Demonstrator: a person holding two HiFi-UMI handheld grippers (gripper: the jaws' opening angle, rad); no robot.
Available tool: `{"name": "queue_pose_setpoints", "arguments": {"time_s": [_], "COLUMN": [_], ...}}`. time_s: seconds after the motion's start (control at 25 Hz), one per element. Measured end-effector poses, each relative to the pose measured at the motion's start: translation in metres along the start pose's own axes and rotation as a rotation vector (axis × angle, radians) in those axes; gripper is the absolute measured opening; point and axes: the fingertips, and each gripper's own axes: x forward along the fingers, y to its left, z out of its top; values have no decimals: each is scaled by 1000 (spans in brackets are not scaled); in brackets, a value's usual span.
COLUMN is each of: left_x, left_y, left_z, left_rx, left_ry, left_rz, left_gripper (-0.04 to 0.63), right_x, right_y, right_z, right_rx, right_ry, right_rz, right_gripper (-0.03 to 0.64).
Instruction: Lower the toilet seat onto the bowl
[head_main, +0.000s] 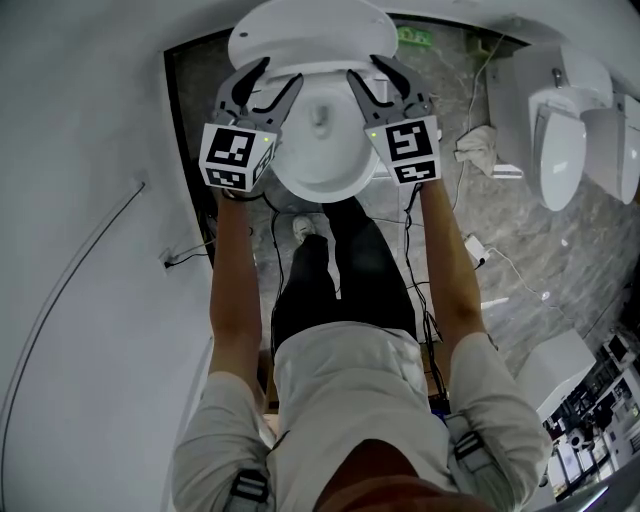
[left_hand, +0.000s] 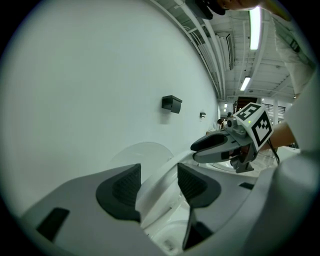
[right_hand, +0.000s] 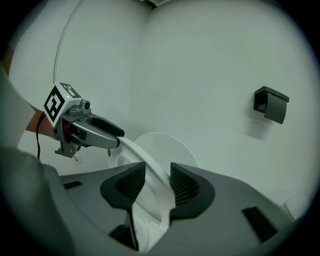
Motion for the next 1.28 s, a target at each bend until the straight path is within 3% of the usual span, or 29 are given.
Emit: {"name": "queue_pose_setpoints", "arguments": {"time_s": [0.64,1.28], "left_x": [-27,-59], "left_y": [-26,-53], "left_z": [-12,-29], "left_rx": [-80,-163], "left_ry": [-20,-18], "left_rz": [-61,-106], "left_gripper": [212,152], "right_x": [-27,-54], "right_y": [20,52], "right_z": [-16,-38], "right_rx": [57,34], "right_ry": [-4,85], "right_rz": [42,73], "right_gripper": [189,189]}}
